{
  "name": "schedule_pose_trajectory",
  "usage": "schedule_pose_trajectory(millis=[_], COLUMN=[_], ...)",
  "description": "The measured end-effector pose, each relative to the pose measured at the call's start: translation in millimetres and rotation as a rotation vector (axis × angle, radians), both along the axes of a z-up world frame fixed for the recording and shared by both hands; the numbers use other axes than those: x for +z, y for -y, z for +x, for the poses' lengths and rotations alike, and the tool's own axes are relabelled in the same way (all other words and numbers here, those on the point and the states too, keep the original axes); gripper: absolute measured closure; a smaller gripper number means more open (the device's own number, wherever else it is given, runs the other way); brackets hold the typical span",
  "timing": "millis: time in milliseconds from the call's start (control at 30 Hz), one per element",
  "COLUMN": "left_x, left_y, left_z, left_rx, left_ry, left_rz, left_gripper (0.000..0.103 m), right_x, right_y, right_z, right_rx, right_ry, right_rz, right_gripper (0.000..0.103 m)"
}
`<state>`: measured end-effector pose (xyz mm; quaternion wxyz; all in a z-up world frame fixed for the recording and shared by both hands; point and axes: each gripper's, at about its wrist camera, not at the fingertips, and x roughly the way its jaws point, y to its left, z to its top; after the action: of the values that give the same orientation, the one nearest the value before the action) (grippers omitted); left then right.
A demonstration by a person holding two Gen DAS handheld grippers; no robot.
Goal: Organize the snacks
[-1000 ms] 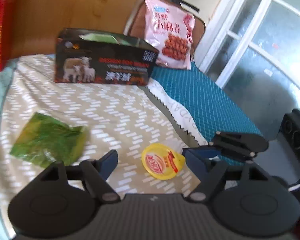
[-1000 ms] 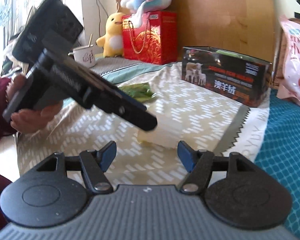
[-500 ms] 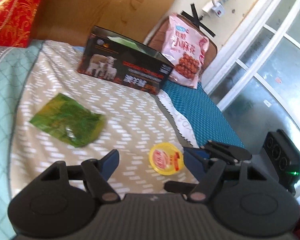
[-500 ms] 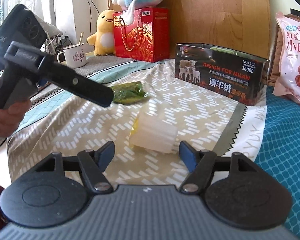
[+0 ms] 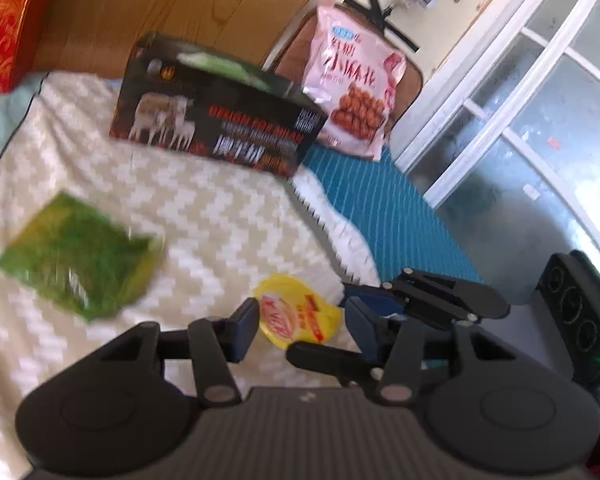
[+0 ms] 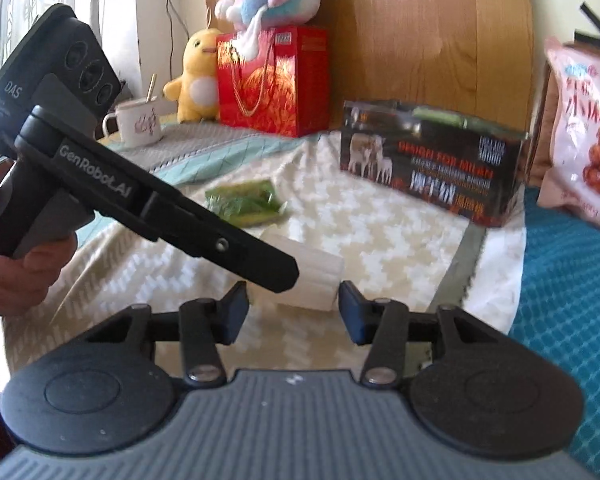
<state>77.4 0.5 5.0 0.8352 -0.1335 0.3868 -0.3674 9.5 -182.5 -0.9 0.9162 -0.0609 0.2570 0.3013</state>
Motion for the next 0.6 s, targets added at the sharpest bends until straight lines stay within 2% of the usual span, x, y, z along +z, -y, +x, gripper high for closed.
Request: schedule_pose_trajectory(millis=[200, 367, 500, 600], left_x=[40.3, 68.7, 72.2, 60.2], left_y=[11.2, 29.0, 46.9, 56.6], left_z=[31.8, 85.2, 133.7, 163.0], left_rx=[0.011, 0.035, 0.091, 0.147], left_ry=[0.121, 0.176, 0.183, 0.152], left_rz=[0.016, 0.018, 0.031, 0.045], left_gripper=[0.055, 0.054, 0.053, 0.044], right_x=[18.8, 47.2, 57.0, 53.3], right_y=[-1.2, 8.2, 13.1, 17.0], right_z=[30.0, 74.4, 119.1, 147.8], right_rx=[-0.087, -0.169, -0.22, -0.267], right_ry=[0.098, 0.195, 0.221, 0.198], right_rz=[0.048, 0.083, 0.075, 0.059], right_gripper=[0.051, 0.052, 0.052, 0.051])
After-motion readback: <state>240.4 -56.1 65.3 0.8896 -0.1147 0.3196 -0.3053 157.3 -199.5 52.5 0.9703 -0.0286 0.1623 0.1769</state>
